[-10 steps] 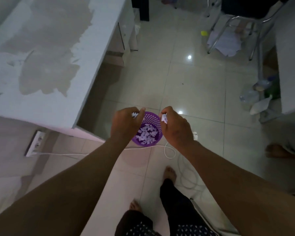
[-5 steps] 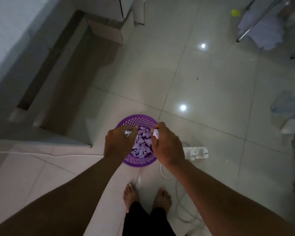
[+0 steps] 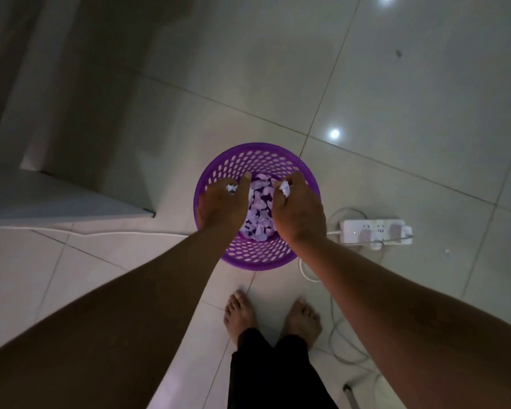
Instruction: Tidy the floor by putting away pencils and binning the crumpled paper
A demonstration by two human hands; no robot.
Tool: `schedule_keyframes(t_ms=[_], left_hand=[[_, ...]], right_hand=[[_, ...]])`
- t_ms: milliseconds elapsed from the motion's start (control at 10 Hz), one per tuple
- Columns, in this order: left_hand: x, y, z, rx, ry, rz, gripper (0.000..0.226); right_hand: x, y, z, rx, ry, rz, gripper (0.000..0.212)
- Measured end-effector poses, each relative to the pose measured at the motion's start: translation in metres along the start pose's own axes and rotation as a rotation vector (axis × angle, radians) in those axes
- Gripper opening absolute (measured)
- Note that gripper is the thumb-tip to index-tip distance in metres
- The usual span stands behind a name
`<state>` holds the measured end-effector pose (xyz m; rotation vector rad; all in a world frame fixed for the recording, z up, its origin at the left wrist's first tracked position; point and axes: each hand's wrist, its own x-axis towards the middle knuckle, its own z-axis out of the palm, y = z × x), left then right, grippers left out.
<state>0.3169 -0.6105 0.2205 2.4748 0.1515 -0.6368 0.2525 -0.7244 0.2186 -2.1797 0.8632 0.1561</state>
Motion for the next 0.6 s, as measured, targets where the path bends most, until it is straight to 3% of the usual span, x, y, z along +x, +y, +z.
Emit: schedule_keyframes(t_ms=[100, 200, 300, 400, 500, 600], left_hand=[[0.007, 0.003, 0.003, -0.149, -0.071, -0.104, 0.048], [0.018, 0.008, 0.008, -0.401, -0.244, -0.332, 0.065], [0.023, -0.001, 0.016, -0.563, -0.368, -0.442, 0.080], [0.030, -0.014, 0.021, -0.537, -0.392, -0.409, 0.115], [0.037, -0.020, 0.029, -0.475, -0.371, -0.279, 0.112], [0.041, -0.018, 0.027, -0.362, -0.353, -0.135, 0.094]], right_hand=[[0.002, 0.002, 0.012, 0.057, 0.006, 0.028, 0.020], [0.005, 0.001, 0.021, -0.005, -0.153, 0.075, 0.055], [0.008, 0.000, 0.028, 0.224, -0.229, 0.264, 0.072], [0.010, 0.003, 0.032, 0.336, -0.216, 0.288, 0.075], [0.008, 0.007, 0.036, 0.375, -0.221, 0.245, 0.079], [0.005, 0.011, 0.039, 0.352, -0.203, 0.217, 0.070]])
